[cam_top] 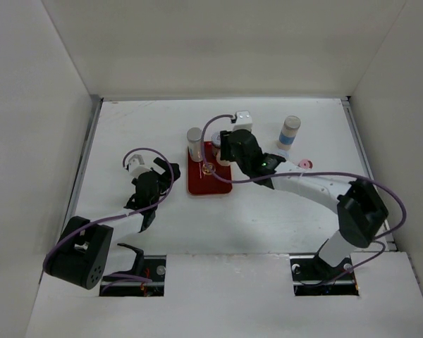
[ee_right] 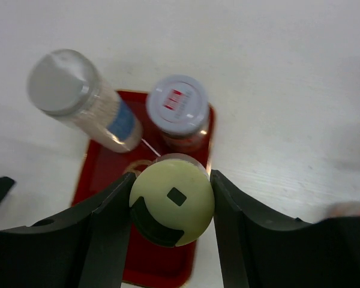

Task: Organize the condiment bottles

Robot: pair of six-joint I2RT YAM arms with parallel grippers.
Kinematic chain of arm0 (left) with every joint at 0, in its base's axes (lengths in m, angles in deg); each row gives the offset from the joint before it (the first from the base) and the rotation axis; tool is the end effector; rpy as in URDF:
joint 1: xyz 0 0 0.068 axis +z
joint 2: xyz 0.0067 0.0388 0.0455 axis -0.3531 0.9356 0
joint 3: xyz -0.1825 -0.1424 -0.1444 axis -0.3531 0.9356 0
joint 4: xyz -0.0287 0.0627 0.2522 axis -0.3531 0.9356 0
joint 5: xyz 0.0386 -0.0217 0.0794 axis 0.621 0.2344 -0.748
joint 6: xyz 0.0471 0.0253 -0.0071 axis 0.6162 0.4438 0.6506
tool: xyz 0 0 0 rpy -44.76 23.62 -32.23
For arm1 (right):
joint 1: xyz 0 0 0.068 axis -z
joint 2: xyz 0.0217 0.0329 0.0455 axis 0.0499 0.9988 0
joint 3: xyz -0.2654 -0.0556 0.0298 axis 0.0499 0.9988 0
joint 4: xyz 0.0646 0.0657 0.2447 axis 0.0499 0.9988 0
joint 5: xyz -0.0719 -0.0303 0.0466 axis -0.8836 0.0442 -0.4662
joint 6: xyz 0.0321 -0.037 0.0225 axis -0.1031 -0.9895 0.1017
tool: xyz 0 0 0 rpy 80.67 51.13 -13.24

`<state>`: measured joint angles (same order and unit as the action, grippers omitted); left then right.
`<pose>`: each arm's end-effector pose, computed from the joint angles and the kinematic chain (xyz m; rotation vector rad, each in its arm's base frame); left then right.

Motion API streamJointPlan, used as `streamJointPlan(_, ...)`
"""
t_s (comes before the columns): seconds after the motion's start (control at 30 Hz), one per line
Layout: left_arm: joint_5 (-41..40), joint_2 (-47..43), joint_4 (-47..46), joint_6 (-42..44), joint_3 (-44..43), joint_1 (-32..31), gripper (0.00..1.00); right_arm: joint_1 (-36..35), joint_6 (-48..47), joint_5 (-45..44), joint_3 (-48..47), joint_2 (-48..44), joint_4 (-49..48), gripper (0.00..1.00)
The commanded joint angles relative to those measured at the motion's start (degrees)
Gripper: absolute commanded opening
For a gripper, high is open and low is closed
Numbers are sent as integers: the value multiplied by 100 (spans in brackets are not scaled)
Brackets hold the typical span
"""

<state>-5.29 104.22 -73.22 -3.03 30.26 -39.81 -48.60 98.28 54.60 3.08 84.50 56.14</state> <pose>0.2106 -0.0622 0.1535 -0.7245 1.7974 -0.5512 0.2677 0.2504 0.2806 -0.1488 1.9654 0.2280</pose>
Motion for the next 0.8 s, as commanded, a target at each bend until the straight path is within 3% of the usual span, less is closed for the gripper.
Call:
streamJointPlan(0.0,16,12,-276,-44,-52,55,100,-185,-213,207,-621,647,-501,43)
streamJointPlan(0.23,34,-84,-276,-44,-17,99,100,-159,-310,532,-1439,1615,-537,45)
streamJointPlan(0.43,43,-58,-276,-44,-26,99,100,-106,-257,665,-1519,1888,-669,48)
streamJointPlan(0.63,51,3,-285,-44,-44,90,100,-124,-248,656,-1440,1854,-634,75)
streamJointPlan(0.77,34,-58,-285,-44,-44,64,100,-124,-248,656,-1081,1336,-607,79)
